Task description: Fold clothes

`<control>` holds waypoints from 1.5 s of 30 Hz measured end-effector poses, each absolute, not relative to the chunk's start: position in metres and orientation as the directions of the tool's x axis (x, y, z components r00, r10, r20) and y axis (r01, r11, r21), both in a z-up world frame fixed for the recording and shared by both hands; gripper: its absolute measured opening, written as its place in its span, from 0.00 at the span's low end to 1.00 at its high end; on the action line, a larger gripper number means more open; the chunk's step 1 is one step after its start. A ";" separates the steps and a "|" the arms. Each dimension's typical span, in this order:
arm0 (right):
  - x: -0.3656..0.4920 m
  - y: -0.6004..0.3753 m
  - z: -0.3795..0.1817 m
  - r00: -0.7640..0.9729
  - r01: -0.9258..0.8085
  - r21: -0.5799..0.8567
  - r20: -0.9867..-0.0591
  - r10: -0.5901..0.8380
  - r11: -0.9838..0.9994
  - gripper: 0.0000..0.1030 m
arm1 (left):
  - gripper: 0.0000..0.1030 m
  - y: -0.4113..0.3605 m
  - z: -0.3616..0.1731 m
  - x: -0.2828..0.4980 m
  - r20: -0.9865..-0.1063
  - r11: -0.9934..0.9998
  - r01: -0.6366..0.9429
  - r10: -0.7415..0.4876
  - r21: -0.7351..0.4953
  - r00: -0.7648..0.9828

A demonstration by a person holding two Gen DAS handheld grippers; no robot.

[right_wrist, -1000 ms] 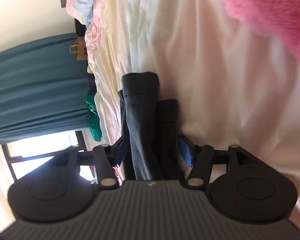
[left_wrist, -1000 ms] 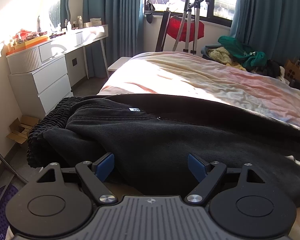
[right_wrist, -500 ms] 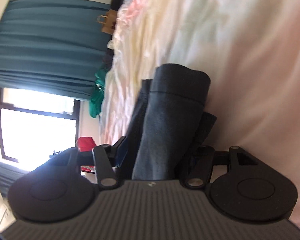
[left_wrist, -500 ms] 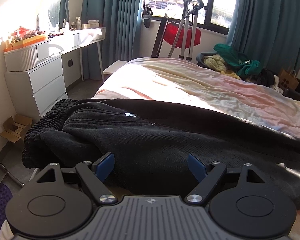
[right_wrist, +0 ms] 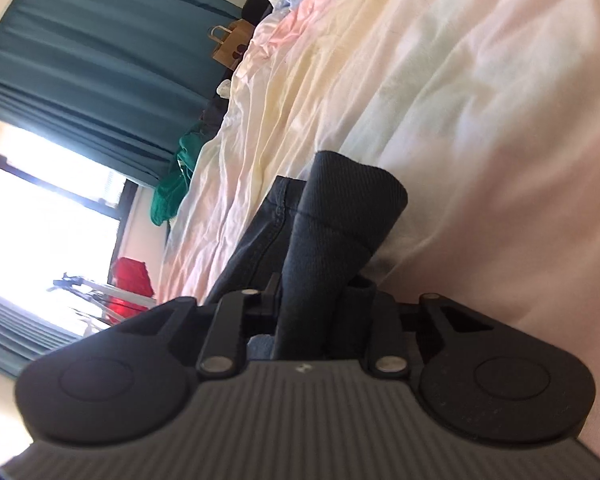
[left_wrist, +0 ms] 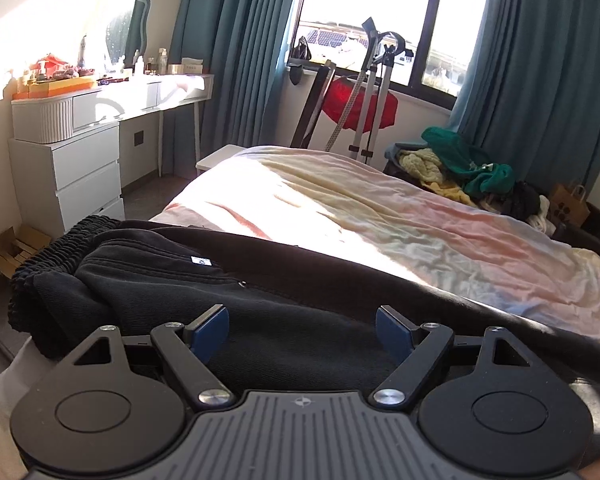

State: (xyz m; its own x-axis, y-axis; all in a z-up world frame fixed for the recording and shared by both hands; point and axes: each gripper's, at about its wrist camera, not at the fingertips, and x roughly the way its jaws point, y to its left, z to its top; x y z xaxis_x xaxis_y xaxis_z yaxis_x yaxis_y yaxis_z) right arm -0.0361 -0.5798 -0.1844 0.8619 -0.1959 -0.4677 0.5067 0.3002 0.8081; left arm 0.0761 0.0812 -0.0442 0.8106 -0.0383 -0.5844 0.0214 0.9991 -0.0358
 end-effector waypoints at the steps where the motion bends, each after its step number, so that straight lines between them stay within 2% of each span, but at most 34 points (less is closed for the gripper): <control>1: -0.036 -0.578 -0.180 0.848 0.530 0.786 -0.488 -0.206 0.318 0.21 | 0.80 0.073 -0.044 0.078 -0.583 0.999 0.026 -0.042 -0.034 0.812; 3: -0.033 -0.579 -0.172 0.836 0.549 0.766 -0.505 -0.215 0.335 0.20 | 0.80 0.065 -0.053 0.082 -0.591 0.999 0.045 -0.039 -0.006 0.806; 10: -0.014 -0.559 -0.117 0.828 0.560 0.647 -0.462 -0.318 0.518 0.16 | 0.81 0.047 -0.097 0.097 -0.628 0.985 0.120 -0.017 0.123 0.778; 16: 0.009 -0.517 -0.042 0.866 0.500 0.548 -0.344 -0.365 0.671 0.16 | 0.83 0.037 -0.126 0.106 -0.648 0.965 0.172 -0.003 0.197 0.762; 22: 0.045 -0.406 0.046 0.955 0.288 0.316 -0.159 -0.249 0.904 0.15 | 0.83 0.049 -0.114 0.105 -0.658 0.978 0.162 -0.039 0.127 0.752; 25: 0.063 -0.332 0.058 0.986 0.145 0.222 -0.118 -0.121 0.964 0.14 | 0.83 0.056 -0.103 0.099 -0.654 0.983 0.147 -0.037 0.113 0.755; 29: 0.085 -0.242 0.032 0.988 -0.005 0.191 -0.154 0.034 0.982 0.14 | 0.83 0.078 -0.086 0.092 -0.642 0.994 0.083 -0.019 0.069 0.767; 34: 0.086 -0.190 -0.009 0.958 -0.076 0.111 -0.268 0.103 0.991 0.14 | 0.83 0.106 -0.068 0.085 -0.624 1.000 0.012 -0.003 0.009 0.781; 43: 0.089 -0.096 -0.081 0.863 -0.225 -0.011 -0.467 0.194 0.974 0.15 | 0.83 0.118 -0.059 0.086 -0.594 0.987 0.029 -0.117 -0.155 0.796; 45: 0.086 -0.092 -0.071 0.870 -0.255 -0.012 -0.439 0.224 0.967 0.15 | 0.83 0.120 -0.056 0.087 -0.578 0.981 0.034 -0.140 -0.189 0.804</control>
